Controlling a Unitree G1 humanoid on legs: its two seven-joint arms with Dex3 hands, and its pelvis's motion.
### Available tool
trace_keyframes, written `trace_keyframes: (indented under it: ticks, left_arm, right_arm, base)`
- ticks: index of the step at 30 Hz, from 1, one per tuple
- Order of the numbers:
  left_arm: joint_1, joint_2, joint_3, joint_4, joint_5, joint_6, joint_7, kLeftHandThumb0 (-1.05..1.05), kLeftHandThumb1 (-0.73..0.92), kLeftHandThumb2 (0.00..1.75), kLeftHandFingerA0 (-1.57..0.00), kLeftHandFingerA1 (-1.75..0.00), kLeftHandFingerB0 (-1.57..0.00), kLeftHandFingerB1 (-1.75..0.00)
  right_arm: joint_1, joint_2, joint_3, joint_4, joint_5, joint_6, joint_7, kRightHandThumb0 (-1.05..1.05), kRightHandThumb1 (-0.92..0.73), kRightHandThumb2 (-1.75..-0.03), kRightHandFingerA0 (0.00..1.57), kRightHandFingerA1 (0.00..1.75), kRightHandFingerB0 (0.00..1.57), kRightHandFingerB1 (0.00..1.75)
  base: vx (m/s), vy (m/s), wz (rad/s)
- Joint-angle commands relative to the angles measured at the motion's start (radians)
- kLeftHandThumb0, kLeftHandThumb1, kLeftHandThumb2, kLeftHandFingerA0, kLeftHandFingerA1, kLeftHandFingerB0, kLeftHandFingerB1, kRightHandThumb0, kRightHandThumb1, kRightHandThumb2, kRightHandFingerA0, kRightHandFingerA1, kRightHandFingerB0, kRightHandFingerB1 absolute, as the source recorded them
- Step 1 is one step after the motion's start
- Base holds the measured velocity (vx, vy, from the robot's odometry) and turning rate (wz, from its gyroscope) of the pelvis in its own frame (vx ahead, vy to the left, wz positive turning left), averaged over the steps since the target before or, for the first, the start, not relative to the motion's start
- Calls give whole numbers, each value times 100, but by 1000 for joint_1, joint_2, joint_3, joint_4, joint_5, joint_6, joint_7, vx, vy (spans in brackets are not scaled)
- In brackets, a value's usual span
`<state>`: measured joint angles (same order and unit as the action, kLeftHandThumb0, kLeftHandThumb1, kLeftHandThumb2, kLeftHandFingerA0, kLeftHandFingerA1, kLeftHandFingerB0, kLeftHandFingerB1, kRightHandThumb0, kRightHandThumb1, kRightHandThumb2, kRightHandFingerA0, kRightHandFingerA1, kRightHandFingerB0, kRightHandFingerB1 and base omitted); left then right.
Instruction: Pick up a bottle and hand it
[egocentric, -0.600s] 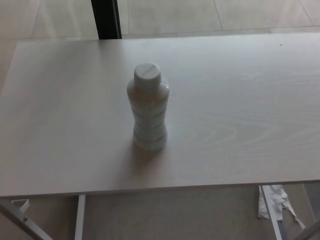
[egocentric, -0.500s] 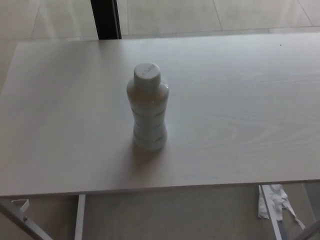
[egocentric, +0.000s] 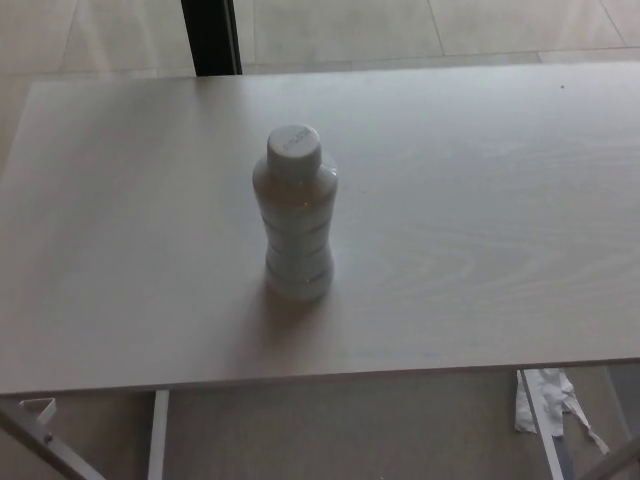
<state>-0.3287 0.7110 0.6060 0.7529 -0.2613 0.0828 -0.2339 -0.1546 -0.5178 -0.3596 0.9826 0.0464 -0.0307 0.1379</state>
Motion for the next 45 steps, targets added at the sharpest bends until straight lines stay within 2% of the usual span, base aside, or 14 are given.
trace_keyframes:
  ticks: [1,10,11,13,16,17,20,21,24,25,28,39,43,45]
  left_arm:
    - [-105,-49,-139,-303,-39,222,-24,-65,46,80,-33,-66,-6,-41]
    - [-204,-301,-496,-535,55,321,-15,-75,44,82,-19,-53,-8,-41]
    - [-214,-320,-527,-545,70,332,-7,-75,43,82,-17,-53,-8,-41]
    - [-227,-340,-548,-544,75,339,4,-76,51,56,-19,-46,-17,-30]
    - [-271,-406,-630,-514,102,341,8,-77,40,82,-21,-52,-13,-40]
    - [-284,-424,-646,-504,105,348,13,-77,40,82,-20,-52,-13,-41]
    - [-294,-437,-665,-494,104,356,11,-74,40,81,-19,-54,-13,-41]
    - [-291,-438,-671,-495,104,356,5,-74,39,81,-17,-55,-12,-42]
    - [-296,-432,-704,-478,122,367,-17,-79,50,56,-12,-47,-16,-29]
    - [-295,-426,-712,-475,123,373,-29,-38,14,84,-4,-53,0,-49]
    - [-300,-408,-737,-476,134,414,-53,-79,49,56,-7,-44,-12,-28]
    - [-341,-299,-845,-441,175,464,-220,-72,38,88,-1,-31,0,-7]
    - [-334,-287,-822,-457,151,492,-236,-76,41,88,0,-26,0,-4]
    - [-329,-287,-808,-457,146,490,-240,-90,43,67,0,-33,0,-16]
  right_arm:
    - [-11,-26,7,8,7,-7,2,-66,-54,-56,49,80,33,44]
    - [-18,-22,-4,15,23,-16,17,-65,-41,-84,99,113,28,53]
    - [-16,-18,0,17,18,-24,9,-72,-44,-83,58,86,29,53]
    - [-20,-20,2,20,14,-24,5,-66,-53,-56,76,91,33,46]
    - [-21,-21,3,14,14,-14,4,-75,-45,-83,54,81,30,53]
    - [-20,-18,1,12,17,-16,3,-65,-53,-57,71,116,34,46]
    - [-20,-20,3,13,17,-15,8,-67,-41,-84,100,115,28,53]
    - [-19,-20,4,13,16,-18,9,-66,-53,-57,102,114,34,46]
    - [-19,-18,0,12,22,-21,12,-67,-53,-56,86,101,34,45]
    - [-19,-18,3,11,19,-22,11,-67,-53,-56,91,110,34,45]
    - [-21,-18,2,6,21,-21,8,-77,-44,-84,54,78,30,53]
    - [-27,-18,5,-13,25,-19,6,-67,-53,-57,49,71,34,48]
    - [-35,-29,11,-12,17,-12,6,-66,-41,-84,93,114,28,53]
    - [-38,-33,18,-15,11,-10,6,-65,-55,-57,52,98,34,45]
  base:
    - [0,0,0]
    - [0,0,0]
    - [0,0,0]
    - [0,0,0]
    - [0,0,0]
    - [0,0,0]
    - [0,0,0]
    - [0,0,0]
    - [0,0,0]
    - [0,0,0]
    - [0,0,0]
    - [0,0,0]
    - [0,0,0]
    - [0,0,0]
